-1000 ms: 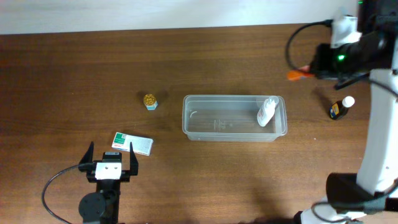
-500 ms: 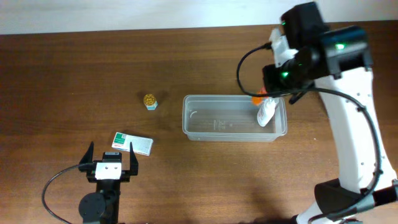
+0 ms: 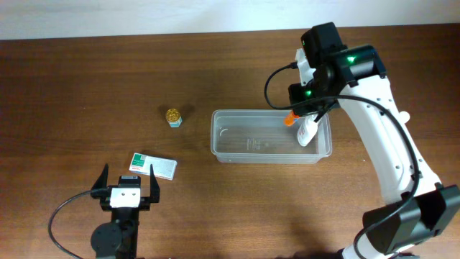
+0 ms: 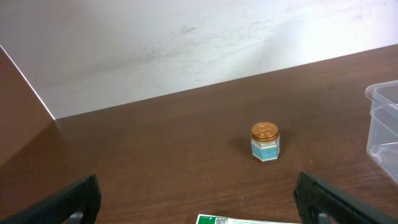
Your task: Pack container
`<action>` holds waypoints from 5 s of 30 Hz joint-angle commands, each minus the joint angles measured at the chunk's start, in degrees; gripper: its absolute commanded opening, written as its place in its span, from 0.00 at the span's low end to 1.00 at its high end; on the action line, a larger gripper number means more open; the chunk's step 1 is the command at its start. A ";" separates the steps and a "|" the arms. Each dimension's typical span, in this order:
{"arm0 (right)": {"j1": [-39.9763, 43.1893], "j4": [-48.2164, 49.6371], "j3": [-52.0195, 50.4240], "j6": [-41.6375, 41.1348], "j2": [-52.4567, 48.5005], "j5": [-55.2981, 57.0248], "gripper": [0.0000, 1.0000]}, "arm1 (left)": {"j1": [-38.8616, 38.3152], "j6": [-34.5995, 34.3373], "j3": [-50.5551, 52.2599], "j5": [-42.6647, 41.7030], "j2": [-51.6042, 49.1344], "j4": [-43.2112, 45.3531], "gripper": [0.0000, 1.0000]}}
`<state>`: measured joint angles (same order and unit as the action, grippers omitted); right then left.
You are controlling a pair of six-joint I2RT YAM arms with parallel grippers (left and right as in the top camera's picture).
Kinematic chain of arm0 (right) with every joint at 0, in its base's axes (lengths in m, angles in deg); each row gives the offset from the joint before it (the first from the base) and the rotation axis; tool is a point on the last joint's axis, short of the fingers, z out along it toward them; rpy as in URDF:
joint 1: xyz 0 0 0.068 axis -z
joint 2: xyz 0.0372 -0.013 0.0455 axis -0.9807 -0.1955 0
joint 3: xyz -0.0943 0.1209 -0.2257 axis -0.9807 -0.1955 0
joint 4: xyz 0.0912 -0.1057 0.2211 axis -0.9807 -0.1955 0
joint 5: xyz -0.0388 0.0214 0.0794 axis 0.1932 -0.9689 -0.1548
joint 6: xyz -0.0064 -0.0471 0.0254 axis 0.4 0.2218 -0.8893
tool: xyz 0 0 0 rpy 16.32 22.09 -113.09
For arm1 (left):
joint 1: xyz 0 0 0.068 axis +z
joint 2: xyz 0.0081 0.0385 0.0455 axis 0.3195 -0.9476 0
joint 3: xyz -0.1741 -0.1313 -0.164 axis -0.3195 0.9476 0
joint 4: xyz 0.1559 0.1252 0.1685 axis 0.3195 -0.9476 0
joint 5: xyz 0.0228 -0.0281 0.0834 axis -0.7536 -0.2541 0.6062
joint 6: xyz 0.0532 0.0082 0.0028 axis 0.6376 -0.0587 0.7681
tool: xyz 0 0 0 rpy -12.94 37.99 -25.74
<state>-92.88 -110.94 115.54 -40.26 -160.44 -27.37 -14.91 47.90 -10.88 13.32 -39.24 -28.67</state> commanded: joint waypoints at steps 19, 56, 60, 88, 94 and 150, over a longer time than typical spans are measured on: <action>-0.46 1.68 -1.73 -0.22 -10.71 2.29 0.21 | 0.31 0.70 0.11 -0.48 0.44 -0.39 1.00; -0.46 3.32 -2.19 -0.07 -12.17 2.19 0.22 | 0.31 0.70 0.11 -0.48 0.44 -0.39 1.00; -0.46 3.23 -2.54 -0.26 -12.17 1.79 0.22 | 0.31 0.70 0.11 -0.48 0.44 -0.42 1.00; -0.46 3.48 -2.73 -0.26 -12.26 1.79 0.35 | 0.31 0.70 0.11 -0.48 0.44 -0.42 1.00; -0.46 3.67 -2.73 -0.26 -12.26 1.81 0.38 | 0.31 0.70 0.11 -0.48 0.44 -0.42 1.00; 43.17 3.04 4.83 20.22 -12.48 0.66 1.00 | 0.31 0.70 0.11 -0.48 0.44 -0.42 1.00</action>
<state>-50.12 -109.76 122.14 -23.37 -172.86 -24.07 -14.91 47.90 -10.88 13.32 -39.24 -28.67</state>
